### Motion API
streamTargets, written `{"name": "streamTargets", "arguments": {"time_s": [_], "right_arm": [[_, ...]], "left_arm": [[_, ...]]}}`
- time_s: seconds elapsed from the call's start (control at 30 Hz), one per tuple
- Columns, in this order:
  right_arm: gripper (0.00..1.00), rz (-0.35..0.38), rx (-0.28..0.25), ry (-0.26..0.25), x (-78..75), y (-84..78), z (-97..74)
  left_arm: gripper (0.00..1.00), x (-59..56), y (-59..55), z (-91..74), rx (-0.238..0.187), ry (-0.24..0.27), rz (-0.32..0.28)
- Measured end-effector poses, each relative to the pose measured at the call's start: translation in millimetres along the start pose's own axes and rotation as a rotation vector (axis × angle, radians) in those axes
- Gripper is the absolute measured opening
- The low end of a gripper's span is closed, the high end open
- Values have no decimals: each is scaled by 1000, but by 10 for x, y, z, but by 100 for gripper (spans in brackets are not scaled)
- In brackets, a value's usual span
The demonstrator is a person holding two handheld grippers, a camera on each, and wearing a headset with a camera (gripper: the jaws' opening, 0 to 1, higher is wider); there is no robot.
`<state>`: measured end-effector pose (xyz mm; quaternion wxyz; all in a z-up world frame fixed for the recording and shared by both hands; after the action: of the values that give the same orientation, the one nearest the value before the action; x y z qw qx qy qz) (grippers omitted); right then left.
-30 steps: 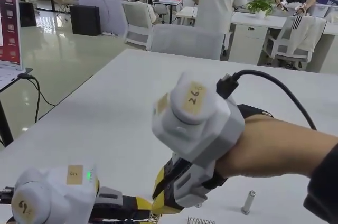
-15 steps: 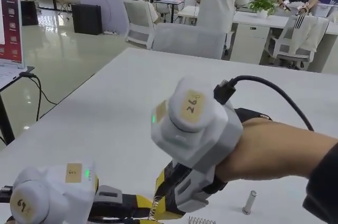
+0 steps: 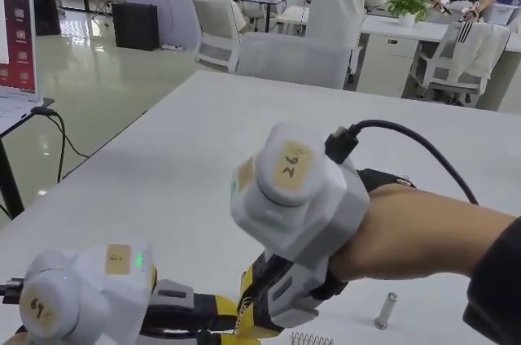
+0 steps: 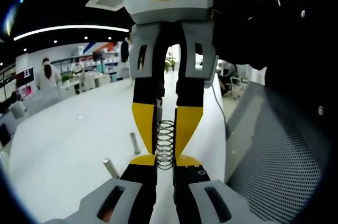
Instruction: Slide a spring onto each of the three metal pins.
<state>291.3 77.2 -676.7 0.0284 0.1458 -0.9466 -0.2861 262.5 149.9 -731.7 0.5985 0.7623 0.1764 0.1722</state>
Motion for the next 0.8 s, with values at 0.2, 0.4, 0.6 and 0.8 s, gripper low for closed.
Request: {"name": "streamTargets", "arguments": {"time_s": [0.2, 0.4, 0.6, 0.8], "right_arm": [[8, 9, 5, -6, -27, -13, -12], [8, 25, 14, -18, -71, -67, -62], [8, 46, 38, -37, -123, -180, -141], [8, 70, 59, -67, -205, -313, -233]], "left_arm": [[6, 19, -44, 5, 11, 5, -15], [13, 36, -74, -18, 11, 17, -35], [23, 42, -105, -37, 8, 26, -49], [29, 29, -143, -40, 3, 33, -62]]}}
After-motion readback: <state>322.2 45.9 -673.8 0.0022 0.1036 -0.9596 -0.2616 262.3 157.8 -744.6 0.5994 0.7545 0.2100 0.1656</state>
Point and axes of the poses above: the centre of the closed fingertips' face, and the gripper's own axes: z roughly forward along the fingers, x roughly to its left, y roughly out of its top, the point moved 8 cm from there along -z, roughly backward along the fingers, and after that the axes turned 6 degrees about -x, right-handed, at the moved point
